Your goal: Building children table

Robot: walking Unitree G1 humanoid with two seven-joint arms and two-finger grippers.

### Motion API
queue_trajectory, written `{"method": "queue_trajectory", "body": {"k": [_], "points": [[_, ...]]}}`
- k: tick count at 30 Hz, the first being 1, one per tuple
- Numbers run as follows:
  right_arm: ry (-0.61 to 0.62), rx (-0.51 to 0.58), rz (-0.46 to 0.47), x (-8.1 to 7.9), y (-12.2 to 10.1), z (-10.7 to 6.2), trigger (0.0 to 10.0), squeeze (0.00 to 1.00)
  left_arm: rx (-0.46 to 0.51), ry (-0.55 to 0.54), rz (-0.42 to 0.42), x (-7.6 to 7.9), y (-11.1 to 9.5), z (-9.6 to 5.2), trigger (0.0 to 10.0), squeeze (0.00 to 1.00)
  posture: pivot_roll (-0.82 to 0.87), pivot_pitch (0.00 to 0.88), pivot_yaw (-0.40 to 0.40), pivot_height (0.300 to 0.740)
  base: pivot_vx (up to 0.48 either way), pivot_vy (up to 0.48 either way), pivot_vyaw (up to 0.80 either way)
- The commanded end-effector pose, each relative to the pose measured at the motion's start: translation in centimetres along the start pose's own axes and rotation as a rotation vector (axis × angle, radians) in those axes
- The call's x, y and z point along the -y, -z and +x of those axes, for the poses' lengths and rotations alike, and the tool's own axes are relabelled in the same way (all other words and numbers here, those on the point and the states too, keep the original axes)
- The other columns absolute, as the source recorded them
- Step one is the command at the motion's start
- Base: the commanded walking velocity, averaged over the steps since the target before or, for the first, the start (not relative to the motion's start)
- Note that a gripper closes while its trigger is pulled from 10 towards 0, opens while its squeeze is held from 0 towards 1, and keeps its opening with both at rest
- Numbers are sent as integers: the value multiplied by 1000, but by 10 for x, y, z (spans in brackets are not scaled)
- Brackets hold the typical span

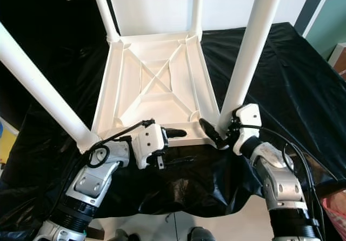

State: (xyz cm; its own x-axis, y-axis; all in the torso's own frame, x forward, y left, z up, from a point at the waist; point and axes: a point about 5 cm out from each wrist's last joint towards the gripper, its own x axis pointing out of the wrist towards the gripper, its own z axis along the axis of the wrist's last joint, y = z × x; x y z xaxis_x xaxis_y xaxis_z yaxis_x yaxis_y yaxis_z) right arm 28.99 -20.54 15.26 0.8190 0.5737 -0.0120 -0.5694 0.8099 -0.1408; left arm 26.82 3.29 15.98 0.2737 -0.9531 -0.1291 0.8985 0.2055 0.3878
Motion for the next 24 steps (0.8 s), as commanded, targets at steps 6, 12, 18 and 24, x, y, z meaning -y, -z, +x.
{"method": "queue_trajectory", "body": {"k": [6, 12, 18, 24], "points": [[-65, -44, 4, 0, 11, 1, 0, 0, -13, -122, -3, -5, 3, 0, 10000, 0, -161, 75, 54, 740, 0, 0, 0], [-50, -55, 12, 1, 14, -4, 0, 0, -13, -125, -6, -3, 4, -1, 10000, 0, -167, 84, 48, 740, 0, 0, 0], [-4, -49, 41, -2, 19, -5, 10000, 0, -11, -126, -9, -2, 4, 0, 10000, 0, -172, 89, 45, 740, 0, 0, 0], [171, -17, 52, -7, 20, -4, 10000, 0, -8, -126, -17, -2, 4, 2, 10000, 0, -181, 101, 44, 740, 0, 0, 0]]}}
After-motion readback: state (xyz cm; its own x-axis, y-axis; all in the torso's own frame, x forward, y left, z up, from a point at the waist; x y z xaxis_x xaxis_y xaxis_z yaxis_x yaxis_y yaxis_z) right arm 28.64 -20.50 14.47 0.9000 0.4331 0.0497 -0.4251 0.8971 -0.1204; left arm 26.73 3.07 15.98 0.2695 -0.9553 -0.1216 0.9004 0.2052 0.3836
